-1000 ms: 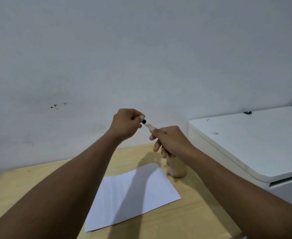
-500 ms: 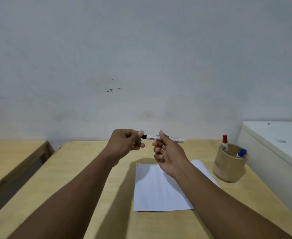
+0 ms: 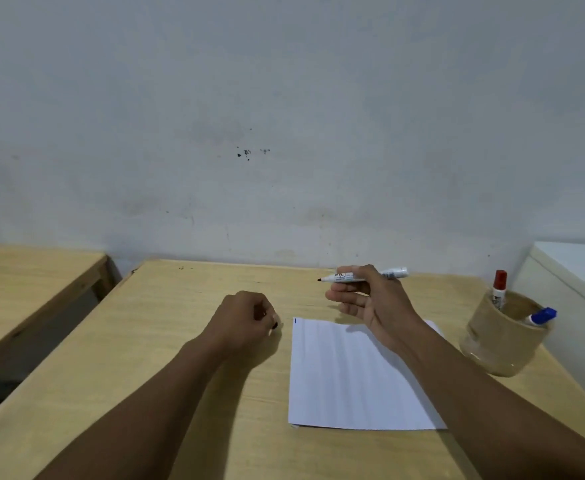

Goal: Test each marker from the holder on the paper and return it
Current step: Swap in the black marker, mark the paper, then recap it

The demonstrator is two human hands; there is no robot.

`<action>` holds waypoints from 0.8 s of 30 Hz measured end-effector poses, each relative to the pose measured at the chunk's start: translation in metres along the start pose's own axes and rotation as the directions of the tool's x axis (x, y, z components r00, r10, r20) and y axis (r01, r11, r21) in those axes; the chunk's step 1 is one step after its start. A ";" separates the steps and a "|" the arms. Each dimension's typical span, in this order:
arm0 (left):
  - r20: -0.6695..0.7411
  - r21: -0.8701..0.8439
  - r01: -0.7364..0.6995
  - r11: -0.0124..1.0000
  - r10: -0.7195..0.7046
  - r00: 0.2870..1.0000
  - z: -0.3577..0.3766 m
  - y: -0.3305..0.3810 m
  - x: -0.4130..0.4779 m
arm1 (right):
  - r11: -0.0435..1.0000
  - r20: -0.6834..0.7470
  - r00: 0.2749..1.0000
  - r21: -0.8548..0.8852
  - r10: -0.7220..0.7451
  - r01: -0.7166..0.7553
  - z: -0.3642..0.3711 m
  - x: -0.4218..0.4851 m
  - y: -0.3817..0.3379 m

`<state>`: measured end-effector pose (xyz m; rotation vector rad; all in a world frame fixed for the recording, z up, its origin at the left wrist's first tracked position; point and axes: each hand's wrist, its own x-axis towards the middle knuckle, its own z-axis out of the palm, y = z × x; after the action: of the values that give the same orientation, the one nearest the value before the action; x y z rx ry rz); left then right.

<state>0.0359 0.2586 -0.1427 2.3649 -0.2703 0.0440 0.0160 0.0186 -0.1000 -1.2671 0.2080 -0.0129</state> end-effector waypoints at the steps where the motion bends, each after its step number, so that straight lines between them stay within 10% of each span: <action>1: 0.018 0.036 0.002 0.999 -0.003 1.000 0.004 0.001 -0.002 | 0.999 -0.011 1.000 -0.039 -0.012 0.012 0.003 0.003 0.006; 24: -0.035 0.115 -0.058 0.992 0.062 0.997 0.038 -0.016 0.003 | 0.831 0.047 0.978 -0.520 -0.204 0.198 0.014 0.016 0.075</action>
<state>0.0403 0.2437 -0.1806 2.4661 -0.3280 0.1367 0.0260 0.0530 -0.1694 -1.8334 0.0847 -0.1550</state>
